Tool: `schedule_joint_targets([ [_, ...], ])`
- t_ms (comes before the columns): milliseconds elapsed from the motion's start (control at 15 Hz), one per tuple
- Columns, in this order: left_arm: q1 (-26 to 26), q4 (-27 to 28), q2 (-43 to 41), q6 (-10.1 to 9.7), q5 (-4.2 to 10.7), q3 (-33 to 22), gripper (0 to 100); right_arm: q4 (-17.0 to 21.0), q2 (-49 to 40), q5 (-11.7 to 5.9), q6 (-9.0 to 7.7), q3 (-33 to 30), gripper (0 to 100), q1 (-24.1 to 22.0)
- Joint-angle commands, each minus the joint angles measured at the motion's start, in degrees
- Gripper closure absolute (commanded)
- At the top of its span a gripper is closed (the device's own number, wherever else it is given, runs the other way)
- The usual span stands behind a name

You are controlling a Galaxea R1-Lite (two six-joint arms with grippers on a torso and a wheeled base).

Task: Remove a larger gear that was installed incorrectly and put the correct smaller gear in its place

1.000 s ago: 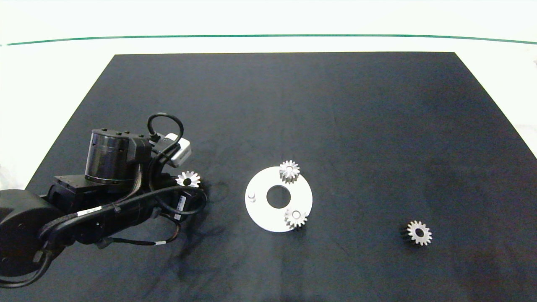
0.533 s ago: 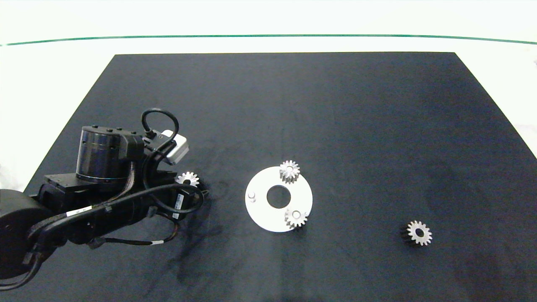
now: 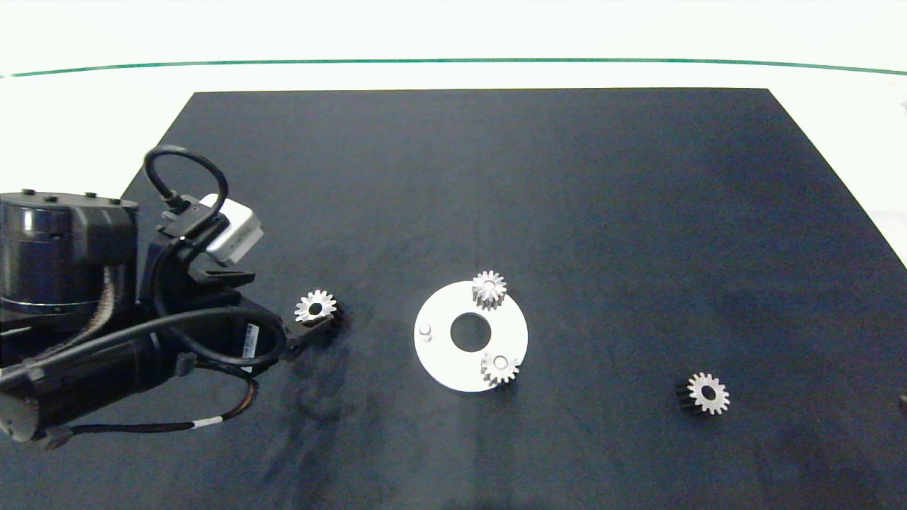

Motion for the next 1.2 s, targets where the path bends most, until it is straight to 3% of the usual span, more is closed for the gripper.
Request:
schedule_joint_targets([
  [67,0.10,2.22,-11.57,0.02,-0.08,0.69,0,-0.09,3.49,0.64,0.02,0.68,0,3.23],
  [200,0.10,3.63,-15.96,0.19,-0.08,0.86,0,-0.53,6.22,0.81,-0.07,1.56,0,4.46],
  [400,0.10,8.73,-22.46,0.54,0.00,0.42,0,-4.05,11.93,0.20,-0.50,2.88,0,6.66],
  [533,0.10,11.36,-25.01,0.54,0.00,-0.10,0,-5.81,14.83,0.11,-1.74,3.76,0,7.27],
  [667,0.10,14.09,-28.09,0.54,0.00,-0.19,0,-8.53,19.40,-0.42,-5.78,3.93,0,8.41],
  [800,0.10,15.67,-29.50,0.54,0.00,-0.19,0,-9.50,21.78,-2.53,-8.15,3.84,0,10.44],
  [933,0.10,15.84,-30.20,0.54,0.00,-0.10,0,-11.43,23.62,-3.23,-9.56,3.84,0,12.54],
  [1200,0.10,16.64,-31.34,0.54,0.00,-0.02,0,-14.42,27.49,-5.17,-9.82,3.93,0,18.35],
])
